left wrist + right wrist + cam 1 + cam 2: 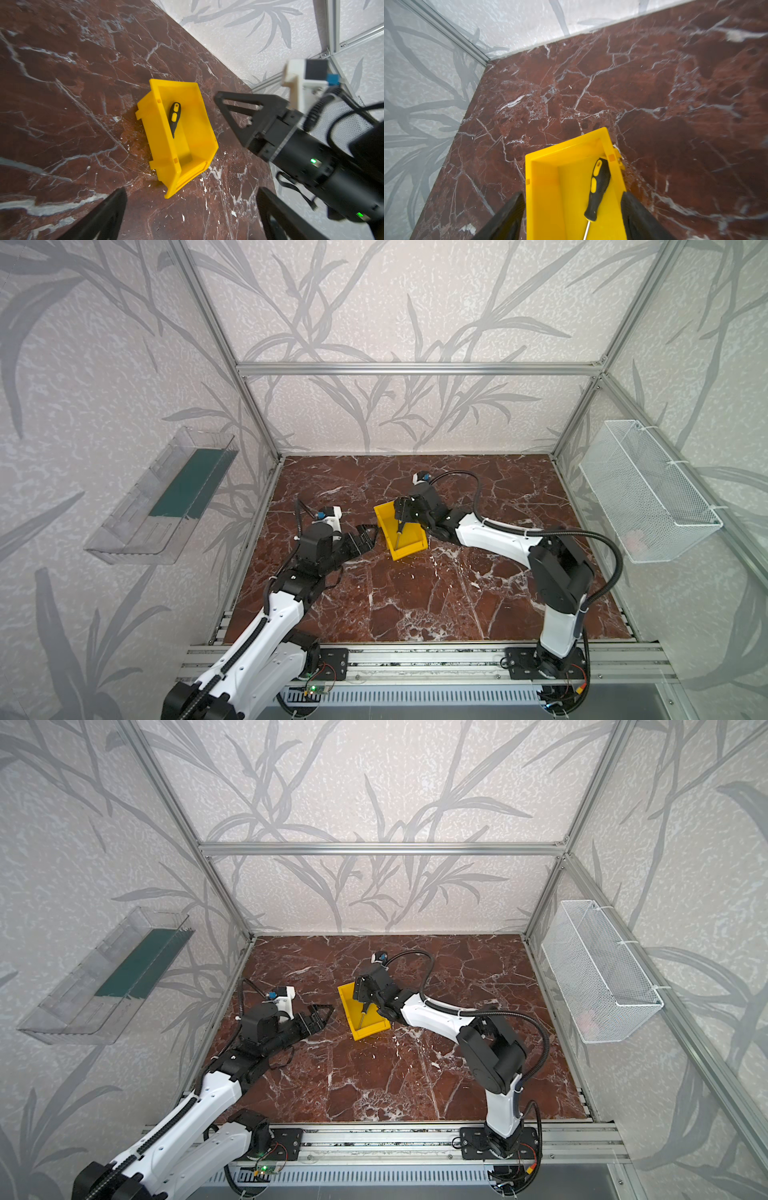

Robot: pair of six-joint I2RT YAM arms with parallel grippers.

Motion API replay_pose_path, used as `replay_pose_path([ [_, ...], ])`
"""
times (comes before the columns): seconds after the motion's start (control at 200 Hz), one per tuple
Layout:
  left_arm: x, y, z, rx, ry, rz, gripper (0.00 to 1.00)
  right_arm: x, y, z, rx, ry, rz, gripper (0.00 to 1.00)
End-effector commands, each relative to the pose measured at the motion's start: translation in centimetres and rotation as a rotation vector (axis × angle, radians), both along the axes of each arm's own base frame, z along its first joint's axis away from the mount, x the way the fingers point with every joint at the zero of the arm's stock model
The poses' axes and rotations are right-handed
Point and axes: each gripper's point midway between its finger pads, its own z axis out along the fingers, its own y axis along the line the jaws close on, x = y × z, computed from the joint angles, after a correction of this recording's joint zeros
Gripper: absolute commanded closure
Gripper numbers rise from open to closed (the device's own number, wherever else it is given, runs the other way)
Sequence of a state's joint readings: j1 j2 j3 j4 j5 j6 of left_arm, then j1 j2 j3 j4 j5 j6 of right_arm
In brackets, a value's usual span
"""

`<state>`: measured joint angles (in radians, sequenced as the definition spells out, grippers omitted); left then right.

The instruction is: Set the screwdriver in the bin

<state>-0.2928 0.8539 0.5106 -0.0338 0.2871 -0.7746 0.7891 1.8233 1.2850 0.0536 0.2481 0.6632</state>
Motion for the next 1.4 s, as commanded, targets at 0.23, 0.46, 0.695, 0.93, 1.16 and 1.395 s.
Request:
replay_pose_path([
  [0.23,2.7,9.2,3.0,0.313,-0.122,0.429,0.01,-1.4,-14.6,6.9,-0.284,-0.273,-0.247,0.01],
  [0.46,1.6,16.6,0.7,0.681,-0.179,0.761,0.01,-4.3,-27.7,4.4,-0.517,-0.311,-0.516,0.01],
  [0.695,-1.0,20.9,-0.6,0.959,-0.143,0.934,0.01,-6.4,-34.5,0.7,-0.701,-0.284,-0.644,0.01],
  [0.93,0.2,23.9,-4.2,0.92,-0.083,0.972,0.01,-5.4,-34.4,-2.1,-0.705,-0.293,-0.622,0.01],
  [1.16,5.9,23.0,-5.7,0.796,-0.218,0.802,0.01,-4.8,-33.2,-2.7,-0.702,-0.399,-0.569,0.01],
  [1.395,8.9,18.1,-8.2,0.775,-0.267,0.441,0.01,-4.0,-32.0,-3.3,-0.75,-0.534,-0.507,0.01],
])
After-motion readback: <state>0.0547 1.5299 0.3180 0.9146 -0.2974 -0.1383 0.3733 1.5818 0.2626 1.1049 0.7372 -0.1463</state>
